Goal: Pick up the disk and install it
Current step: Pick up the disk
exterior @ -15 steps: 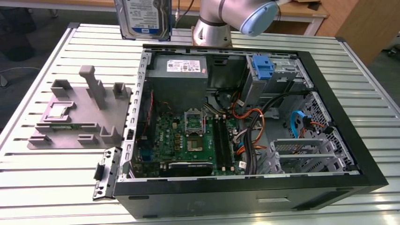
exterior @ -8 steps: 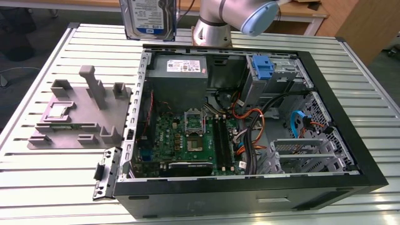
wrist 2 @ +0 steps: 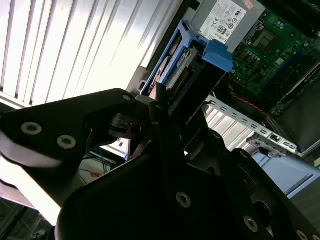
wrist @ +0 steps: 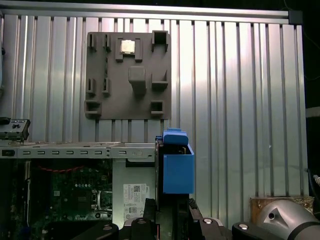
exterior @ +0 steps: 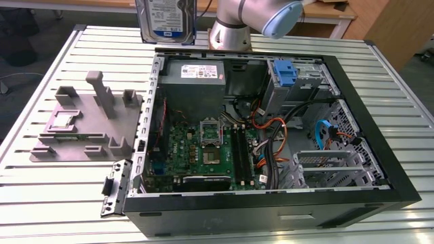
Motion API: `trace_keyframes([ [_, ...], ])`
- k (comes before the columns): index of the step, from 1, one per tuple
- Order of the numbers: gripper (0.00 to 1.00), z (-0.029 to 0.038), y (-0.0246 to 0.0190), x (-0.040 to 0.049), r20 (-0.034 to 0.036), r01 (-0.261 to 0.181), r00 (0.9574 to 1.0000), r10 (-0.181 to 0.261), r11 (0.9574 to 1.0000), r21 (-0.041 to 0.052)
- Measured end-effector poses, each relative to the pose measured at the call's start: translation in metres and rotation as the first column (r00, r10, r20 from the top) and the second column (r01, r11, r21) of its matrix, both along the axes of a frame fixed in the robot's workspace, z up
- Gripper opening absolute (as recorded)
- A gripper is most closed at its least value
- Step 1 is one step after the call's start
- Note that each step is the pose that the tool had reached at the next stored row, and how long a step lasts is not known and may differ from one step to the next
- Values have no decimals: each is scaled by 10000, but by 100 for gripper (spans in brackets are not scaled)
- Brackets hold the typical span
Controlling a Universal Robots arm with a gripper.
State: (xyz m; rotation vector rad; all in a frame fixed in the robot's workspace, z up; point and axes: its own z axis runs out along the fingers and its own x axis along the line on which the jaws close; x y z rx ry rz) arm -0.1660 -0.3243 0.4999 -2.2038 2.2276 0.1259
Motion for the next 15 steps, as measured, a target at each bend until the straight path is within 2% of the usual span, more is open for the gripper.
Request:
trace_keyframes([
  [2, 35, 0, 0, 31, 0, 0, 10000, 0, 10000, 0],
  [3, 35, 0, 0, 96, 0, -1, 10000, 1, 10000, 0],
  [6, 35, 0, 0, 137, -1, 0, 10000, 0, 10000, 0],
  [15, 35, 0, -2, 172, 0, -1, 10000, 1, 10000, 0],
])
